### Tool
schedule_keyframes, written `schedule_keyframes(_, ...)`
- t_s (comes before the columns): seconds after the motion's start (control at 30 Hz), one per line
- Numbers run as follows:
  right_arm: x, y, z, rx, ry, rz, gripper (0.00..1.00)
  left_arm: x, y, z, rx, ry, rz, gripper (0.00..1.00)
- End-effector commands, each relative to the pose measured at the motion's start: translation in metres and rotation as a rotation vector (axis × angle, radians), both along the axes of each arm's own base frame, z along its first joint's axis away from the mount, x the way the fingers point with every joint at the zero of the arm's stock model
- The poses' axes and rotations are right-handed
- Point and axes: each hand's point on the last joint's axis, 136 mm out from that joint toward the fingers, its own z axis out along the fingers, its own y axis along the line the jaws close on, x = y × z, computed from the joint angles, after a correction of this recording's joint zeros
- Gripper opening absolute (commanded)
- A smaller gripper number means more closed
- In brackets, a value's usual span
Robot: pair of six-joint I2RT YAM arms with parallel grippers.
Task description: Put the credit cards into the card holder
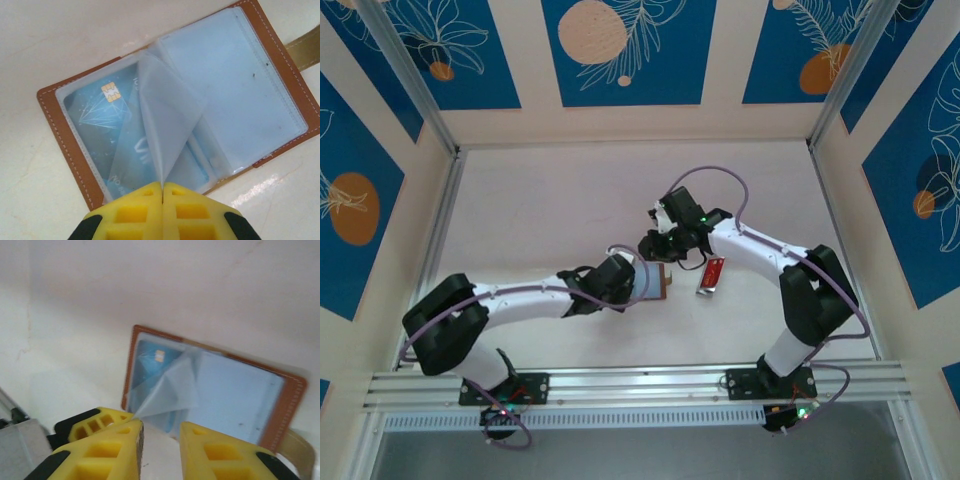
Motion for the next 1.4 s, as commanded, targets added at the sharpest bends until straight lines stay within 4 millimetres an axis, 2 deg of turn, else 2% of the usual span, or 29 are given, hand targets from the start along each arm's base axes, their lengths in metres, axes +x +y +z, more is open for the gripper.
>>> schedule_keyframes(0.0,-0.014,-0.025,-0.029,-0.11,0.079,-0.054,0.25,-0.003,-0.012,0.004,-0.002,0.029,-0.033,0.0)
schedule_keyframes(0.13,-0.019,-0.036,-0.056,-0.184,0.133,-0.086,0.22,-0.001,-0.024,0.012,-0.027,0.025,-0.037,0.0)
schedule_keyframes(0.33,-0.021,-0.043,-0.084,-0.237,0.177,-0.108,0.21,-0.001,-0.04,0.024,-0.055,0.027,-0.047,0.0)
schedule_keyframes(0.47,-0.024,-0.045,-0.097,-0.238,0.221,-0.119,0.2,0.0,-0.049,0.026,-0.071,0.035,-0.037,0.0)
schedule_keyframes(0.67,-0.026,-0.047,-0.104,-0.204,0.255,-0.127,0.2,0.003,-0.061,0.021,-0.096,0.054,0.012,0.0)
schedule_keyframes(0.77,-0.027,-0.047,-0.104,-0.192,0.259,-0.124,0.2,0.005,-0.055,0.015,-0.086,0.057,0.062,0.0)
schedule_keyframes(0.9,-0.027,-0.047,-0.104,-0.188,0.259,-0.12,0.2,0.004,-0.035,0.009,-0.065,0.044,0.147,0.02)
schedule_keyframes(1.13,-0.028,-0.044,-0.104,-0.179,0.261,-0.107,0.2,0.004,0.002,0.004,-0.029,-0.008,0.264,0.17)
schedule_keyframes(1.27,-0.028,-0.042,-0.102,-0.178,0.255,-0.099,0.2,0.005,0.006,0.006,-0.025,-0.026,0.279,0.25)
schedule_keyframes(1.37,-0.029,-0.042,-0.102,-0.18,0.255,-0.096,0.2,0.007,-0.001,0.011,-0.052,-0.033,0.254,0.24)
